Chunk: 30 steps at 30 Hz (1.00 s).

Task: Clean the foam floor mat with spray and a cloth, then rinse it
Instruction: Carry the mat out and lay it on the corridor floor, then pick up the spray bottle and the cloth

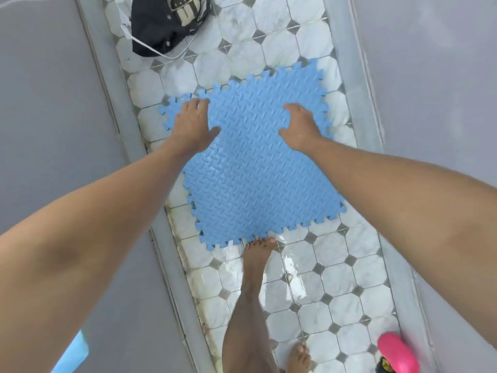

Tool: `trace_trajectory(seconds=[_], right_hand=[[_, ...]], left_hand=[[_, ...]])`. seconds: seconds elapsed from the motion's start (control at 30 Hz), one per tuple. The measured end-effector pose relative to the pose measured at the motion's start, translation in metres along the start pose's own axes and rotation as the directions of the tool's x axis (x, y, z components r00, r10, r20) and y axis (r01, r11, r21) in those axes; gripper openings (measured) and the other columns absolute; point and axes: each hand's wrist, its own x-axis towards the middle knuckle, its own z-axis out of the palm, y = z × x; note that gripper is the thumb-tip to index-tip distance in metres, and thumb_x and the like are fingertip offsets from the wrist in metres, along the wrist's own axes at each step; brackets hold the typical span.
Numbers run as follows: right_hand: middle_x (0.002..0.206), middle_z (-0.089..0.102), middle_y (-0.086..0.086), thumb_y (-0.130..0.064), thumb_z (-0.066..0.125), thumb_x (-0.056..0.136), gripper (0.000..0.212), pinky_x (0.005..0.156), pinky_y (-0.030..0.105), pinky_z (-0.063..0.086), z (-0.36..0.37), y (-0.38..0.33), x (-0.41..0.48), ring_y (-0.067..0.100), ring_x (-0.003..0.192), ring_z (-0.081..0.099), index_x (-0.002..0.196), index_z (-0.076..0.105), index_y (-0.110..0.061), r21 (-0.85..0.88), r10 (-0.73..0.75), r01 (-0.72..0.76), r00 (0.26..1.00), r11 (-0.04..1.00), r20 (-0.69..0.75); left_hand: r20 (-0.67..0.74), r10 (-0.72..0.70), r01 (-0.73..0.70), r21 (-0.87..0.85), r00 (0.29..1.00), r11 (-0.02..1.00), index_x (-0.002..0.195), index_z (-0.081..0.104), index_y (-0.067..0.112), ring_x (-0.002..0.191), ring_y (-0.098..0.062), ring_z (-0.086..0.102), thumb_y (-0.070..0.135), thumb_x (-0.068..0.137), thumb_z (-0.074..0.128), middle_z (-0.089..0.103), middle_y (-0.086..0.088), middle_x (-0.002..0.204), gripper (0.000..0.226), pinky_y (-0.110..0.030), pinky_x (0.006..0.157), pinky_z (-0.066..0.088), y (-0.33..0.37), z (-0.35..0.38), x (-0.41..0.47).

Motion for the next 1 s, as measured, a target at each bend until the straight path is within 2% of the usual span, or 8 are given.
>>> trace_trajectory(seconds=[0.17,0.3,0.43,0.53,0.6,0.73,0.9,1.0], right_hand=[[0.135,0.057,0.012,-0.019,0.065,0.093,0.042,0.090,0.029,0.044,0.017,0.046,-0.122,0.028,0.117,0.059,0.134,0.055,-0.015,0.407,0.228,-0.209,0.974,0.889,0.002],[0.120,0.066,0.007,-0.019,0.064,0.095,0.022,0.089,0.040,0.053,0.012,0.097,-0.257,0.022,0.105,0.064,0.116,0.064,-0.015,0.676,0.354,-0.265,0.935,0.688,0.005],[0.093,0.073,0.006,-0.023,0.061,0.098,0.007,0.063,0.028,0.050,0.001,0.157,-0.412,0.013,0.075,0.068,0.096,0.066,-0.020,0.840,0.498,-0.289,0.867,0.459,0.026],[0.080,0.072,0.004,-0.020,0.058,0.098,0.013,0.054,0.017,0.045,0.003,0.201,-0.522,0.007,0.061,0.065,0.095,0.066,-0.011,0.892,0.589,-0.290,0.807,0.347,0.033],[0.075,0.070,0.005,-0.015,0.057,0.098,0.013,0.051,0.015,0.043,0.014,0.229,-0.591,0.006,0.055,0.062,0.092,0.066,-0.008,0.918,0.638,-0.279,0.769,0.283,0.036],[0.071,0.069,0.008,-0.011,0.057,0.096,0.013,0.047,0.022,0.041,0.062,0.285,-0.710,0.010,0.053,0.062,0.086,0.066,-0.008,0.954,0.740,-0.278,0.664,0.113,0.106],[0.076,0.069,0.010,-0.016,0.058,0.093,0.014,0.049,0.023,0.039,0.144,0.358,-0.795,0.020,0.058,0.060,0.093,0.067,-0.005,0.948,0.821,-0.283,0.501,-0.143,0.274],[0.079,0.070,0.010,-0.019,0.060,0.094,0.011,0.051,0.025,0.041,0.195,0.404,-0.811,0.019,0.057,0.060,0.093,0.065,-0.009,0.937,0.829,-0.247,0.448,-0.246,0.336]], left_hand=[[0.110,0.077,-0.040,-0.304,0.991,0.952,0.155,0.038,0.012,0.142,-0.032,0.044,0.045,0.099,0.064,0.043,-0.012,0.156,0.070,-0.047,0.111,0.041,0.073,0.014,-0.092],[0.206,0.185,-0.075,-0.450,0.961,0.890,0.144,0.050,0.016,0.119,-0.022,0.060,0.045,0.096,0.068,0.062,-0.006,0.134,0.059,-0.036,0.096,0.047,0.148,0.025,-0.183],[0.285,0.302,-0.144,-0.466,0.910,0.873,0.131,0.060,0.015,0.104,-0.018,0.063,0.041,0.096,0.070,0.068,-0.001,0.114,0.045,-0.027,0.085,0.044,0.227,0.040,-0.282],[0.340,0.372,-0.208,-0.432,0.864,0.878,0.115,0.066,0.017,0.095,-0.016,0.067,0.038,0.095,0.072,0.069,0.007,0.095,0.029,-0.028,0.080,0.051,0.281,0.065,-0.351],[0.376,0.436,-0.287,-0.389,0.818,0.875,0.107,0.066,0.021,0.083,-0.008,0.064,0.036,0.095,0.072,0.065,0.013,0.086,0.020,-0.020,0.078,0.049,0.315,0.086,-0.398],[0.492,0.498,-0.362,-0.350,0.714,0.864,0.102,0.065,0.022,0.081,-0.013,0.063,0.034,0.094,0.074,0.068,0.005,0.089,0.017,-0.005,0.063,0.042,0.374,0.144,-0.488],[0.630,0.524,-0.462,-0.280,0.573,0.842,0.112,0.065,0.019,0.090,-0.015,0.066,0.041,0.094,0.071,0.069,0.007,0.092,0.029,-0.018,0.068,0.047,0.423,0.241,-0.577],[0.665,0.534,-0.537,-0.230,0.522,0.811,0.118,0.065,0.018,0.093,-0.019,0.068,0.045,0.093,0.070,0.071,0.001,0.099,0.037,-0.028,0.073,0.048,0.443,0.301,-0.609]])
